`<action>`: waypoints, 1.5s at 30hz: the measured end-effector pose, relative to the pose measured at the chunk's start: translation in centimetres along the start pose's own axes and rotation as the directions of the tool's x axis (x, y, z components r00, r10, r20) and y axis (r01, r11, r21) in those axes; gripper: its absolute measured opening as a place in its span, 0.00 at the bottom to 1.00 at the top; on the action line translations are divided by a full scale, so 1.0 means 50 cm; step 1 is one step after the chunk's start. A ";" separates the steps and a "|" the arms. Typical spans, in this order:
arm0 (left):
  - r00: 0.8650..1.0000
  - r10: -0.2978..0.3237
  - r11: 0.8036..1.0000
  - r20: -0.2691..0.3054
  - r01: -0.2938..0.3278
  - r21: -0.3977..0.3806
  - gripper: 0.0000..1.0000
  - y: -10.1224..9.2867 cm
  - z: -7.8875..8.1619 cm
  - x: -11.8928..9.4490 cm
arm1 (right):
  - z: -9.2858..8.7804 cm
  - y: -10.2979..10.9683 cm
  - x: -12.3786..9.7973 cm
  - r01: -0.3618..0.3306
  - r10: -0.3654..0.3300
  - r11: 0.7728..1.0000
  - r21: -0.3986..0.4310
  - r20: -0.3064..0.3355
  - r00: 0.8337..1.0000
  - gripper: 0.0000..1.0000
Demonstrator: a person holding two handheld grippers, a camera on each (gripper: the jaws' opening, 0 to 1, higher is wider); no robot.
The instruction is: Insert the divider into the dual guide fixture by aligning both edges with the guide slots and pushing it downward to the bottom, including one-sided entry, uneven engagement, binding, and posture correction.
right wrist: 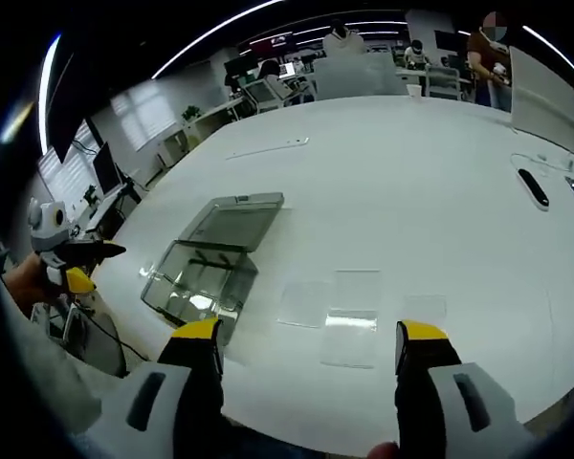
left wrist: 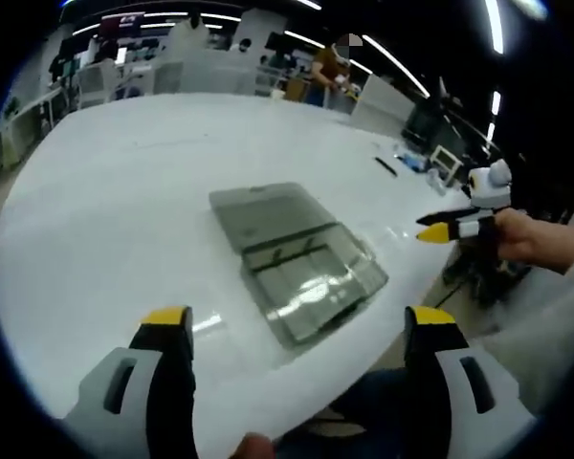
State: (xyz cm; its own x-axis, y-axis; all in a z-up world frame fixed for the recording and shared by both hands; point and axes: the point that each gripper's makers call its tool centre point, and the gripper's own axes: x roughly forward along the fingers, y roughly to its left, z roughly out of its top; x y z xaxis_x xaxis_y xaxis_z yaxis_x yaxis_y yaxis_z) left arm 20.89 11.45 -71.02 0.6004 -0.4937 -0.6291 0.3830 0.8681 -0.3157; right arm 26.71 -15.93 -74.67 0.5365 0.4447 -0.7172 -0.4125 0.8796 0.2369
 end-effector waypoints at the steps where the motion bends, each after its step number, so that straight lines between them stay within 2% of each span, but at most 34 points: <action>1: 1.000 0.000 1.000 0.000 0.000 -0.003 0.88 0.000 0.000 0.000 | -0.001 -0.002 0.002 0.003 -0.003 1.000 0.001 -0.003 1.000 0.70; 19: 1.000 0.023 0.999 0.001 -0.023 -0.035 0.88 0.020 0.004 0.016 | 0.008 -0.039 0.073 0.050 -0.052 0.998 -0.031 -0.092 0.994 0.54; 25: 1.000 0.028 0.999 -0.002 -0.028 -0.038 0.88 0.029 0.007 0.020 | 0.001 -0.046 0.092 0.065 -0.070 0.997 -0.042 -0.134 0.988 0.53; 45: 0.999 0.032 0.999 -0.016 -0.032 -0.028 0.87 0.031 0.005 0.028 | -0.033 -0.074 0.109 0.095 -0.101 0.995 -0.038 -0.217 0.971 0.43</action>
State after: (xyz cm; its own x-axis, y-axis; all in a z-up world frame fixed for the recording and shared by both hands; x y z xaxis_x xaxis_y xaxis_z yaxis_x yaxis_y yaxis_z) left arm 22.50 12.12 -72.21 0.6012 -0.4648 -0.6500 0.3437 0.8848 -0.3148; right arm 29.94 -17.04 -80.55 0.4032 0.3063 -0.8623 -0.3871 0.9109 0.1426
